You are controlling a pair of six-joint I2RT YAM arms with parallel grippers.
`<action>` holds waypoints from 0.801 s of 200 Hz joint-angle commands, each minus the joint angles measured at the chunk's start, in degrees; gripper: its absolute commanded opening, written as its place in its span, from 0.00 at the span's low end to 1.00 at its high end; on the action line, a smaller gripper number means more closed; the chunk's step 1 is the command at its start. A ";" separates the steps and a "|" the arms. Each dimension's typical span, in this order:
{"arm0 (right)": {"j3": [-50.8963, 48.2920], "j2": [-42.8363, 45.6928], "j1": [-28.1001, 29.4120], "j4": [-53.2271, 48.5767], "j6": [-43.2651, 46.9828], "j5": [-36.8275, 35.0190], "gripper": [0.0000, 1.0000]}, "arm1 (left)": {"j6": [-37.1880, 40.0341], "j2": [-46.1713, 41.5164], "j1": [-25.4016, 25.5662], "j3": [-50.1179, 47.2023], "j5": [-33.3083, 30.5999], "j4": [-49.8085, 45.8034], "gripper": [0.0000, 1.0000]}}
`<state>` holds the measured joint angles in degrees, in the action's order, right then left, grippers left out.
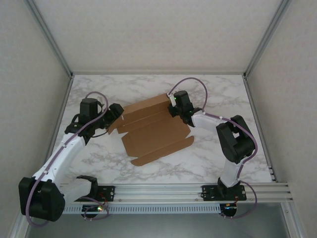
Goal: Fold the paper box
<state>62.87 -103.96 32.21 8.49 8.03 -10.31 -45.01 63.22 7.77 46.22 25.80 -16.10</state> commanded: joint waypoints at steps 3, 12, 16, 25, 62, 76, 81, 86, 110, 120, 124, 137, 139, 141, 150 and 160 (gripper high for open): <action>-1.17 -1.55 0.44 -0.88 -0.56 -1.47 0.00 | -0.35 0.67 -0.14 -0.97 1.53 4.25 0.71; -1.17 -1.54 0.46 -0.85 -0.65 -1.44 0.00 | -0.59 0.92 -0.26 -1.64 1.79 5.17 0.71; -1.17 -1.54 0.48 -0.89 -0.65 -1.36 0.00 | -0.72 1.09 -0.27 -1.86 1.74 5.54 0.71; -1.24 -1.62 0.48 -0.85 -0.65 -1.19 0.00 | -1.03 1.50 -0.33 -2.22 1.53 6.34 0.71; -1.42 -2.03 0.61 -0.76 -0.91 -0.29 0.00 | -2.59 4.08 -0.61 -3.01 1.88 12.22 0.70; -1.52 -2.06 0.73 -0.89 -1.09 -0.04 0.00 | -3.65 5.25 -0.65 -3.47 3.05 15.53 0.69; -1.44 -2.12 0.80 -0.97 -1.09 0.02 0.00 | -4.24 5.69 -0.64 -3.66 3.62 16.77 0.68; -1.31 -2.14 0.82 -1.02 -1.09 0.17 0.00 | -4.81 6.10 -0.60 -3.92 4.09 18.06 0.68; -0.78 -2.56 0.95 -1.54 -1.39 0.20 0.00 | -7.83 7.65 -0.62 -6.09 6.45 24.40 0.62; -0.60 -2.59 0.99 -1.67 -1.68 0.06 0.00 | -9.23 8.18 -0.61 -7.15 7.22 26.72 0.57; -0.58 -2.71 0.94 -1.73 -1.72 -0.08 0.00 | -9.70 8.32 -0.63 -7.50 7.55 27.72 0.56; -0.30 -2.87 0.95 -2.13 -1.87 -0.07 0.00 | -10.76 8.61 -0.63 -8.45 7.78 29.62 0.50; -0.23 -2.90 0.98 -2.27 -1.88 -0.07 0.00 | -10.83 8.63 -0.58 -8.54 7.77 29.87 0.49; -0.23 -2.91 0.98 -2.32 -1.86 -0.09 0.00 | -10.94 8.66 -0.59 -8.65 7.77 30.02 0.48; 0.04 -3.02 0.94 -2.64 -2.01 0.02 0.00 | -11.15 8.59 -0.65 -8.94 7.73 30.74 0.45; 0.05 -3.08 1.00 -2.70 -2.24 0.17 0.00 | -11.32 8.59 -0.57 -9.04 7.38 31.07 0.41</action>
<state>62.78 -104.44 32.47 9.43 6.57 -10.44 -54.37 71.64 7.66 37.89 31.73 9.15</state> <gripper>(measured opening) 0.090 0.448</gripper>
